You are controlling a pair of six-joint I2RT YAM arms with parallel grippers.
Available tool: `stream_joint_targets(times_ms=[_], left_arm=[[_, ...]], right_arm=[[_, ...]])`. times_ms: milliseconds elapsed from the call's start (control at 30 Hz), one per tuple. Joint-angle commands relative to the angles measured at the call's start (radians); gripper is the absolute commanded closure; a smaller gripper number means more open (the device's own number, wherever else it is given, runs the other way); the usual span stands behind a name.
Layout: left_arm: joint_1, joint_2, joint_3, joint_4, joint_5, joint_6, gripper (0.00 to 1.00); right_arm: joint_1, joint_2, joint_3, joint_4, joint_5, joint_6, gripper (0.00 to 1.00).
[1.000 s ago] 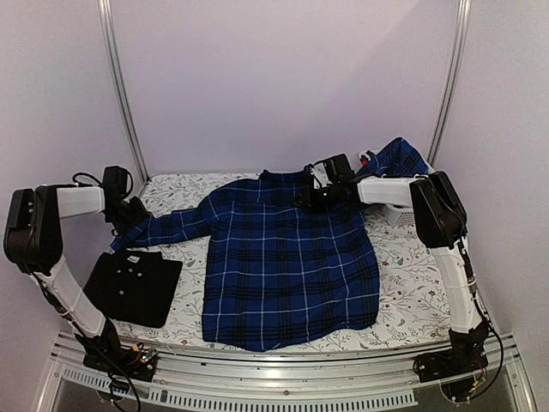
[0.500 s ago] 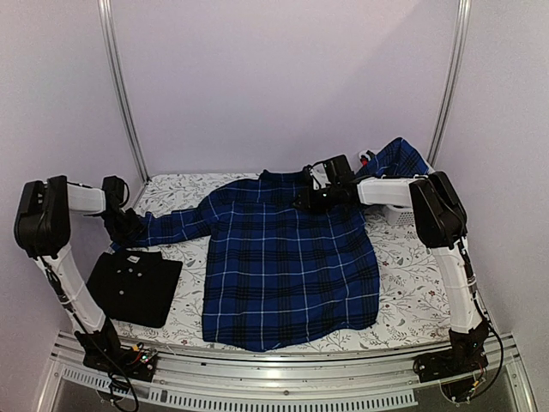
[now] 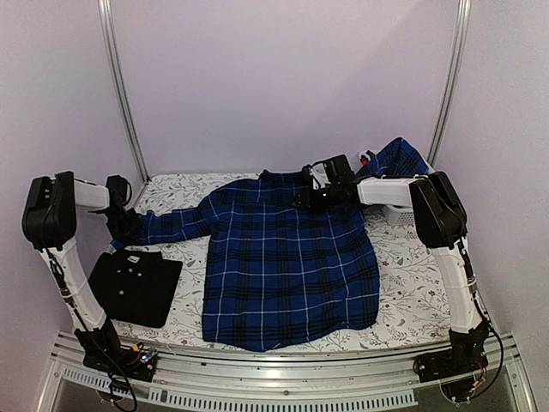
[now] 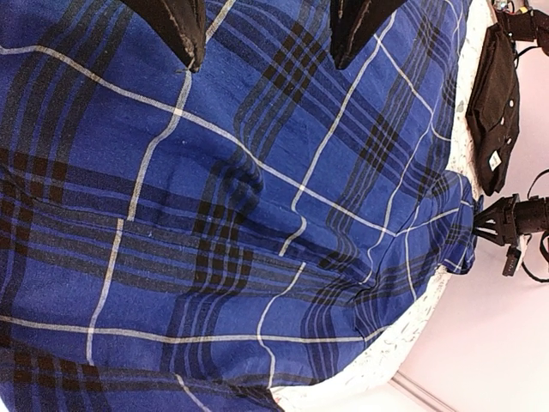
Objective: Fold and stack the long sleeve shirts
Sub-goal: Pick up the sleeve from the corner of the board.
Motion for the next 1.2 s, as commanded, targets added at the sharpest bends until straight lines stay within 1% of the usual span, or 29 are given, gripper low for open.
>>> stream_joint_targets(times_ms=[0,33,200,267,567,600,700,833,867,900,933,1033,1167], left_arm=[[0.006,0.036,0.031,-0.027,-0.019,0.019,0.74],[0.007,0.037,0.033,-0.029,-0.022,0.021,0.79],[0.005,0.028,0.039,-0.034,-0.029,0.031,0.95],[0.007,0.02,0.043,-0.037,-0.03,0.034,1.0],[-0.011,-0.08,0.054,-0.037,0.004,0.054,1.0],[-0.017,-0.087,0.057,-0.041,-0.002,0.056,0.98],[-0.034,-0.085,0.069,-0.052,-0.02,0.068,0.86],[-0.053,-0.059,0.086,-0.065,-0.03,0.075,0.84],[-0.058,-0.057,0.088,-0.065,-0.032,0.076,0.82],[-0.062,-0.051,0.091,-0.065,-0.035,0.079,0.78],[-0.065,-0.046,0.095,-0.065,-0.036,0.083,0.72],[-0.072,-0.029,0.115,-0.07,-0.023,0.097,0.61],[-0.093,-0.013,0.14,-0.102,-0.042,0.113,0.59]], right_arm=[[0.004,-0.012,-0.011,0.019,-0.017,0.008,0.52],[0.004,-0.012,-0.011,0.018,-0.017,0.009,0.52],[0.004,-0.014,-0.012,0.019,-0.018,0.008,0.52],[0.004,-0.014,-0.011,0.019,-0.017,0.009,0.52],[0.004,-0.02,-0.012,0.012,-0.011,0.001,0.52],[0.004,-0.019,-0.011,0.013,-0.011,0.001,0.52],[0.004,-0.014,-0.009,0.016,-0.012,0.002,0.52],[0.005,-0.013,-0.01,0.016,-0.014,0.007,0.52],[0.005,-0.015,-0.011,0.016,-0.014,0.006,0.52],[0.004,-0.015,-0.011,0.016,-0.014,0.006,0.52],[0.004,-0.016,-0.011,0.016,-0.014,0.004,0.52],[0.004,-0.017,-0.012,0.014,-0.014,0.002,0.52],[0.004,-0.018,-0.014,0.009,-0.013,0.001,0.52]])
